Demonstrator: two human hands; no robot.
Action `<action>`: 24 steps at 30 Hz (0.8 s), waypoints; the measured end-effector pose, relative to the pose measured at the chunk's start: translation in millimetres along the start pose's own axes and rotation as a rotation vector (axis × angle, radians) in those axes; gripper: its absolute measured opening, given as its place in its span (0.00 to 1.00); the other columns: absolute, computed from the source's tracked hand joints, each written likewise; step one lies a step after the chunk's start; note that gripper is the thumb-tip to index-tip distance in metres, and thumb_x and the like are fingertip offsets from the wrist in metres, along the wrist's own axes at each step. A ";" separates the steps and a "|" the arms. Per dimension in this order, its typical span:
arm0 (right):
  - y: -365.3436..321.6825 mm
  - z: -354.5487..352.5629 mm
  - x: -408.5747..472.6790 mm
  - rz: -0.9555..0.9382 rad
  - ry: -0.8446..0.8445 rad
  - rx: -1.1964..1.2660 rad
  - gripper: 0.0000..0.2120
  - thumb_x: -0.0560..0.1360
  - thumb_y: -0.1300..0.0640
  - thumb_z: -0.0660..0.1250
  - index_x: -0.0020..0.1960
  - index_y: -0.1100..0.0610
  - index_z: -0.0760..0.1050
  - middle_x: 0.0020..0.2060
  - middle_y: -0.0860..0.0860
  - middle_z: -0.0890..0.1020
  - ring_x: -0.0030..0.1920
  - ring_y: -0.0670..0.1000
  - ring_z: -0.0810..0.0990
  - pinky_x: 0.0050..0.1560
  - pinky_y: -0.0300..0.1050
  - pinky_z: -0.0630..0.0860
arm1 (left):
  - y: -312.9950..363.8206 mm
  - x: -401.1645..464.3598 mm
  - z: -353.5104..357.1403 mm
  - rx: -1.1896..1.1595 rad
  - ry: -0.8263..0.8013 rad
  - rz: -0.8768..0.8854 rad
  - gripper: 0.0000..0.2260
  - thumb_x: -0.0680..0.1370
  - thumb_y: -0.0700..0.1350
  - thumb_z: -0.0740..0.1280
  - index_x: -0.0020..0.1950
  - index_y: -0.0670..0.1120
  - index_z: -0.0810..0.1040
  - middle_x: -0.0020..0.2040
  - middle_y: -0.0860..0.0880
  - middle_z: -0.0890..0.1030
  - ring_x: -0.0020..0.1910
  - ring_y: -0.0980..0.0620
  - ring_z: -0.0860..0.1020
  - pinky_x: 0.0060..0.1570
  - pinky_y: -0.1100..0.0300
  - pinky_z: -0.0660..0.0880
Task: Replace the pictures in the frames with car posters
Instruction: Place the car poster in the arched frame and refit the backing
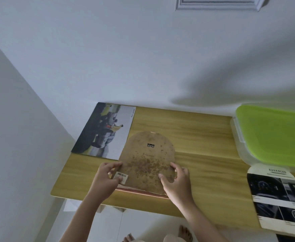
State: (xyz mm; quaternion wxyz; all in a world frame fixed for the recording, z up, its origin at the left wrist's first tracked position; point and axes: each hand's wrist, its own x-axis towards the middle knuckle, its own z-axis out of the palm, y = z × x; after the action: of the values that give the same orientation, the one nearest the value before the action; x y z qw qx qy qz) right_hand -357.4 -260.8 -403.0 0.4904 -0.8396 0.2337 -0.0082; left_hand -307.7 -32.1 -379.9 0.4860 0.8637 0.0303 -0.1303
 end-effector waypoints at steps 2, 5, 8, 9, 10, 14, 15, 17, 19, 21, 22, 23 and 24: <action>0.2 9.2 -1.4 0.035 0.012 -0.012 0.27 0.70 0.50 0.72 0.66 0.53 0.69 0.55 0.50 0.67 0.55 0.51 0.75 0.55 0.48 0.77 | -7.8 4.2 -4.3 0.031 -0.031 -0.004 0.19 0.71 0.35 0.71 0.59 0.49 0.76 0.57 0.47 0.72 0.49 0.57 0.73 0.38 0.70 0.72; 3.5 19.0 -2.3 0.078 0.043 -0.012 0.26 0.69 0.49 0.72 0.64 0.51 0.70 0.54 0.49 0.66 0.53 0.55 0.76 0.53 0.52 0.78 | -16.4 8.1 -3.9 0.073 -0.063 0.007 0.19 0.71 0.37 0.71 0.61 0.46 0.76 0.57 0.47 0.72 0.51 0.53 0.74 0.35 0.72 0.72; 5.8 24.5 -2.0 0.101 0.088 -0.023 0.25 0.67 0.50 0.73 0.63 0.51 0.72 0.53 0.48 0.64 0.51 0.57 0.77 0.52 0.54 0.78 | -24.8 12.5 -2.8 0.089 -0.082 0.026 0.19 0.71 0.39 0.72 0.61 0.45 0.76 0.56 0.47 0.72 0.51 0.52 0.75 0.40 0.70 0.73; 6.6 25.6 -0.7 0.105 0.101 -0.030 0.25 0.68 0.50 0.73 0.62 0.52 0.72 0.53 0.49 0.64 0.51 0.56 0.77 0.52 0.54 0.78 | -27.4 13.9 -2.7 0.095 -0.093 0.029 0.18 0.71 0.40 0.72 0.61 0.45 0.76 0.56 0.47 0.72 0.52 0.52 0.76 0.43 0.68 0.74; 6.9 26.4 0.6 0.108 0.110 -0.039 0.24 0.68 0.50 0.73 0.62 0.52 0.72 0.53 0.48 0.64 0.51 0.57 0.77 0.51 0.54 0.79 | -29.9 15.2 -2.4 0.104 -0.101 0.034 0.18 0.71 0.41 0.72 0.60 0.46 0.76 0.56 0.47 0.72 0.52 0.52 0.76 0.46 0.66 0.76; 7.9 28.9 3.9 0.140 0.124 -0.052 0.23 0.69 0.51 0.72 0.62 0.52 0.72 0.56 0.50 0.63 0.54 0.58 0.77 0.50 0.54 0.79 | -37.8 17.6 0.1 0.131 -0.124 0.059 0.17 0.72 0.42 0.71 0.60 0.45 0.76 0.58 0.49 0.73 0.52 0.54 0.76 0.52 0.60 0.77; 9.3 29.3 3.6 0.148 0.122 -0.057 0.23 0.69 0.52 0.72 0.62 0.53 0.72 0.58 0.51 0.63 0.55 0.57 0.76 0.51 0.54 0.79 | -39.2 17.5 0.9 0.135 -0.124 0.063 0.17 0.72 0.41 0.71 0.61 0.45 0.76 0.58 0.50 0.73 0.52 0.55 0.76 0.52 0.60 0.77; 12.4 29.1 1.5 0.151 0.107 -0.079 0.23 0.70 0.54 0.72 0.63 0.54 0.72 0.59 0.52 0.64 0.56 0.53 0.74 0.53 0.52 0.78 | -42.0 17.8 1.6 0.142 -0.118 0.074 0.17 0.71 0.41 0.71 0.60 0.45 0.77 0.57 0.52 0.73 0.50 0.55 0.76 0.52 0.61 0.76; 16.1 27.6 -1.3 0.136 0.089 -0.104 0.23 0.70 0.56 0.72 0.63 0.55 0.72 0.57 0.51 0.64 0.53 0.49 0.72 0.54 0.49 0.78 | -44.2 18.7 1.1 0.139 -0.109 0.082 0.17 0.71 0.40 0.72 0.59 0.46 0.78 0.56 0.53 0.74 0.49 0.54 0.76 0.50 0.61 0.76; 20.2 25.6 -3.3 0.115 0.077 -0.132 0.22 0.70 0.58 0.72 0.63 0.56 0.73 0.55 0.50 0.65 0.52 0.48 0.72 0.54 0.45 0.76 | -46.2 20.0 0.6 0.136 -0.102 0.089 0.16 0.71 0.40 0.72 0.58 0.46 0.78 0.55 0.54 0.74 0.49 0.53 0.76 0.48 0.61 0.76; 21.5 24.3 -4.4 0.105 0.068 -0.139 0.23 0.70 0.59 0.72 0.63 0.56 0.73 0.54 0.49 0.66 0.52 0.48 0.73 0.54 0.44 0.76 | -47.2 20.9 0.4 0.133 -0.103 0.093 0.16 0.71 0.39 0.72 0.58 0.46 0.78 0.55 0.55 0.74 0.48 0.53 0.76 0.47 0.61 0.75; 22.8 22.8 -5.0 0.099 0.056 -0.144 0.23 0.70 0.59 0.72 0.63 0.56 0.73 0.53 0.49 0.66 0.52 0.49 0.74 0.54 0.43 0.75 | -48.7 22.0 0.8 0.131 -0.105 0.098 0.16 0.71 0.39 0.72 0.58 0.46 0.79 0.55 0.55 0.74 0.48 0.54 0.76 0.46 0.62 0.74; 24.4 21.5 -5.4 0.093 0.046 -0.149 0.23 0.70 0.59 0.72 0.63 0.55 0.73 0.53 0.49 0.67 0.52 0.49 0.75 0.54 0.43 0.74 | -50.5 23.0 1.5 0.127 -0.107 0.099 0.16 0.70 0.39 0.73 0.58 0.47 0.79 0.55 0.54 0.74 0.47 0.54 0.76 0.46 0.64 0.74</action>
State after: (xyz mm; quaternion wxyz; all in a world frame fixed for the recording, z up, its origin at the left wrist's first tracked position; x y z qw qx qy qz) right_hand -366.4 -251.0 -433.2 0.4209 -0.8616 0.2833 0.0128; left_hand -294.8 -8.6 -428.5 0.4371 0.8849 -0.0470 -0.1538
